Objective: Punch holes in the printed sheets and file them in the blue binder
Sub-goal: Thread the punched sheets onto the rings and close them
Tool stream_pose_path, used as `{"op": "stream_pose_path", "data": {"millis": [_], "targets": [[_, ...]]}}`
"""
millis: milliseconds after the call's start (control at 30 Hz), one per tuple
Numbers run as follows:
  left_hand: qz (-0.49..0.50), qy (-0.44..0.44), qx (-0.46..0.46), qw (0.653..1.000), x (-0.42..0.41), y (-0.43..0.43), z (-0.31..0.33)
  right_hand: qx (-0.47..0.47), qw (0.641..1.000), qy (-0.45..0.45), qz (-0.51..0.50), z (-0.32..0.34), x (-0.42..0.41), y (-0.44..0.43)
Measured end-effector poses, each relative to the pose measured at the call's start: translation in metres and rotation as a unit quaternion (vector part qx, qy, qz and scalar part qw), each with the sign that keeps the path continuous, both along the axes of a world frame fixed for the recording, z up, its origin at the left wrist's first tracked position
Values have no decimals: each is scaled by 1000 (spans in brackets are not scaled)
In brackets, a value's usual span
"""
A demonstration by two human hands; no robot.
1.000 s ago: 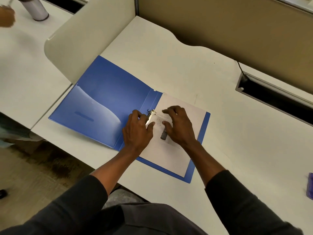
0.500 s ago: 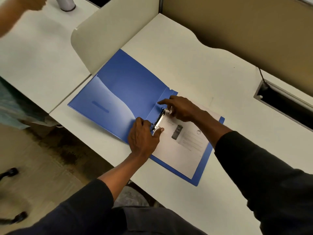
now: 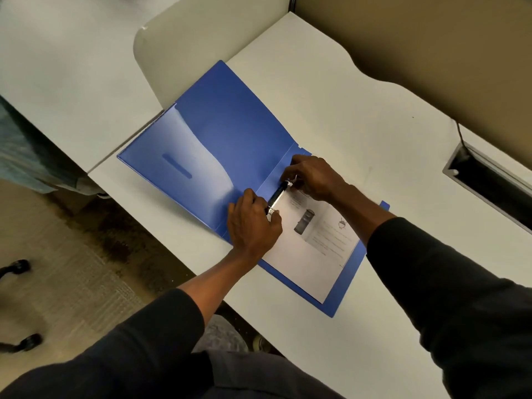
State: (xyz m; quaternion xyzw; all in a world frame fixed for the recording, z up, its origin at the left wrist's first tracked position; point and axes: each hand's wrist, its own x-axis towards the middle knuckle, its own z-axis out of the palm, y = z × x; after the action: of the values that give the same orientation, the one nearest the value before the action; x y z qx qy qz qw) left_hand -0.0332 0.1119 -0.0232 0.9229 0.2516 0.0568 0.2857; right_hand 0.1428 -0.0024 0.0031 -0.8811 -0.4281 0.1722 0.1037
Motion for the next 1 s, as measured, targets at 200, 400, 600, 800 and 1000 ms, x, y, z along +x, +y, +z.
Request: {"op": "stream_pose_path", "data": {"millis": [200, 400, 600, 800, 1000], "targets": [[9, 54, -33, 998, -5, 5, 6, -9, 999, 24, -19, 0, 1, -4], [146, 120, -225, 956, 1, 22, 6, 4, 991, 91, -93, 2, 0, 3], [219, 120, -364, 897, 15, 30, 12, 9, 979, 138, -150, 5, 5, 12], [278, 115, -500, 812, 15, 33, 18, 105, 935, 210, -267, -2, 4, 14], [271, 104, -478, 829, 15, 29, 14, 171, 893, 266, -321, 1, 1, 9]]}}
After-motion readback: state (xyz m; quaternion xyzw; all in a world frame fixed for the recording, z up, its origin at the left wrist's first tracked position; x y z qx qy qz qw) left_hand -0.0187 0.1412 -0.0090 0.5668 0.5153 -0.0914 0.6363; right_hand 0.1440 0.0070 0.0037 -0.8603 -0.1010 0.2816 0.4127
